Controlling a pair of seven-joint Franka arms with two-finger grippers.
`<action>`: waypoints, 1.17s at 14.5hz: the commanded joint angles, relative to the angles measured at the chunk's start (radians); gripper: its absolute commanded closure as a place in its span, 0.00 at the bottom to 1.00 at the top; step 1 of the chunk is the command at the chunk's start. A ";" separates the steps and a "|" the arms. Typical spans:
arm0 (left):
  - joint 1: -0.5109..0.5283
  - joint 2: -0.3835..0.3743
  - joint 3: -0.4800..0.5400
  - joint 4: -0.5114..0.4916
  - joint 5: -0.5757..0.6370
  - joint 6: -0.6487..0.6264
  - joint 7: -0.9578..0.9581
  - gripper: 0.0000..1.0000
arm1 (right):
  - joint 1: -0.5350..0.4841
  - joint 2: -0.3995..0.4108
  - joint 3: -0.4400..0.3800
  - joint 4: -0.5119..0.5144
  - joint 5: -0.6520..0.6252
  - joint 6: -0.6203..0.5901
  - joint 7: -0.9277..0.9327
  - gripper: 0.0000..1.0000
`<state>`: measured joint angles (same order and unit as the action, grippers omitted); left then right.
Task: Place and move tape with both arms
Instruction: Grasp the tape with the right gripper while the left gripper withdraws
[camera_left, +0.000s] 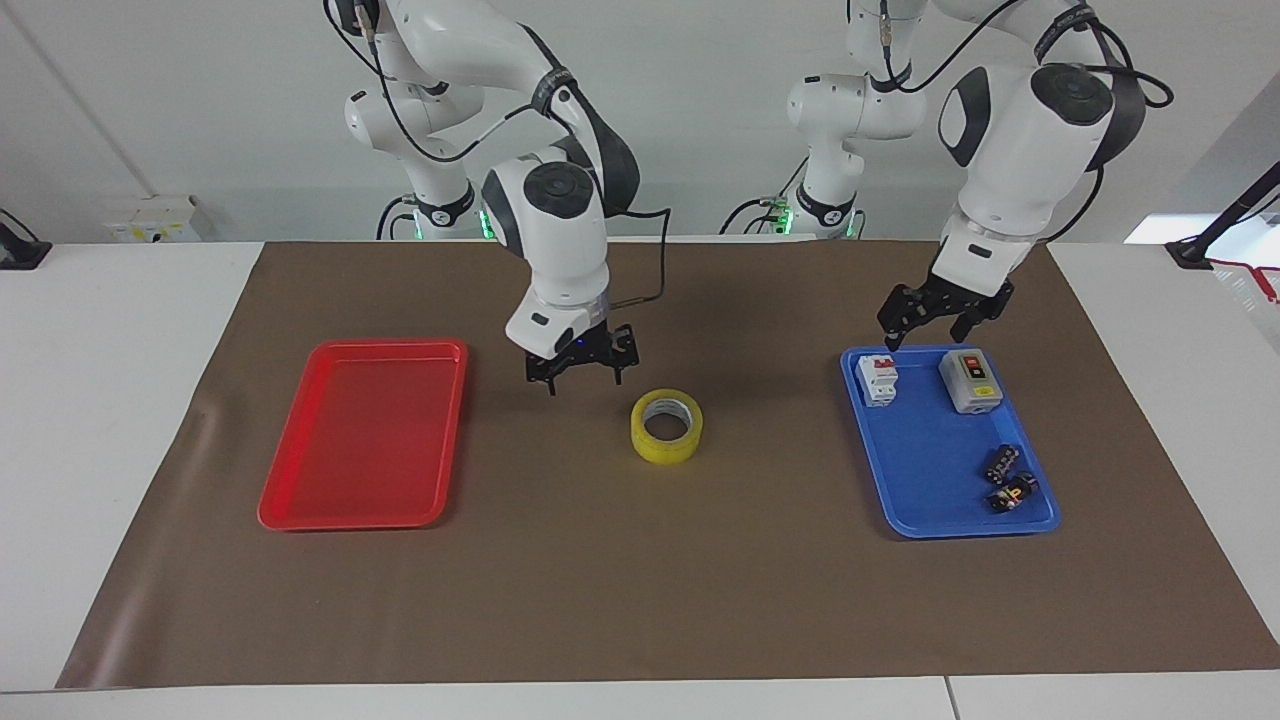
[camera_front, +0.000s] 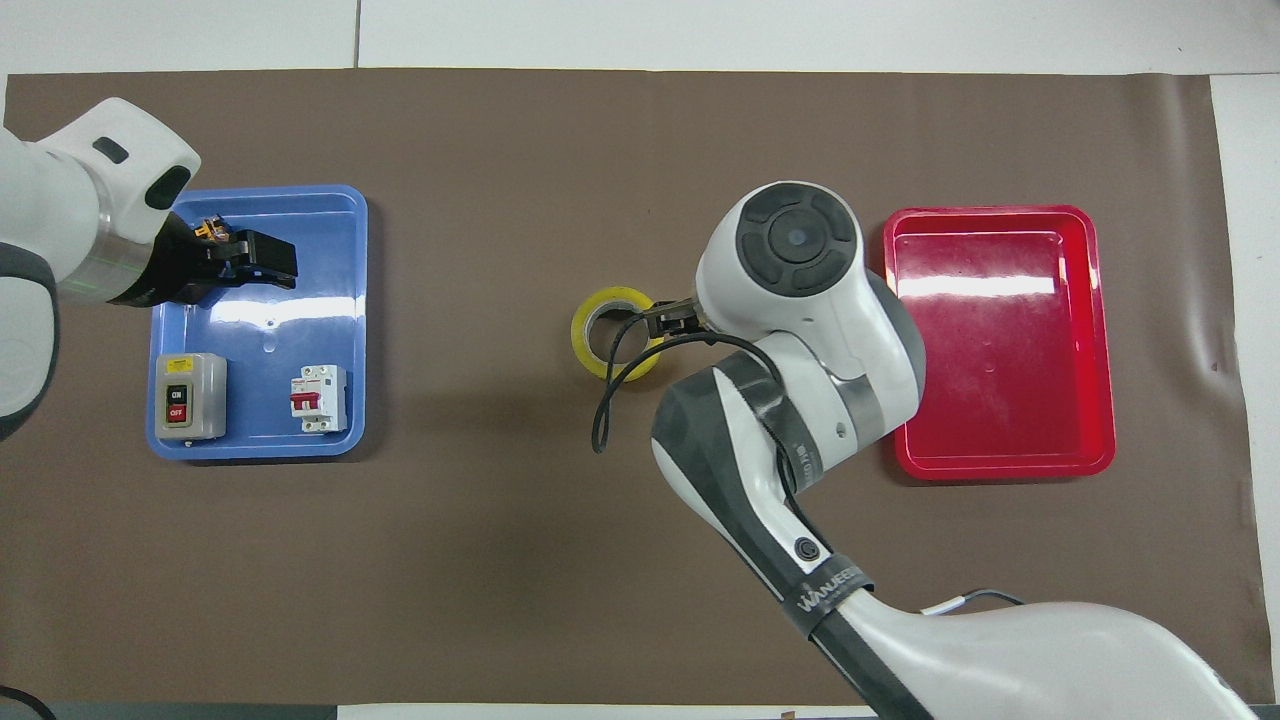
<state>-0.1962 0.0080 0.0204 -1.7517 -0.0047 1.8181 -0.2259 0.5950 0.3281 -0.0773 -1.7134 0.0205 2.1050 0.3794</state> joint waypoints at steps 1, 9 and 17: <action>0.038 0.013 -0.002 0.087 -0.026 -0.097 0.071 0.00 | 0.037 0.061 -0.004 -0.002 0.004 0.102 0.038 0.00; 0.104 0.021 0.000 0.166 -0.026 -0.194 0.149 0.00 | 0.075 0.132 -0.004 -0.069 -0.016 0.317 0.029 0.00; 0.135 0.009 0.000 0.139 -0.026 -0.204 0.207 0.00 | 0.071 0.124 -0.006 -0.149 -0.027 0.443 -0.004 0.46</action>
<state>-0.0755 0.0163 0.0218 -1.6171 -0.0055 1.6346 -0.0569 0.6663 0.4720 -0.0789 -1.8368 0.0085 2.5230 0.3893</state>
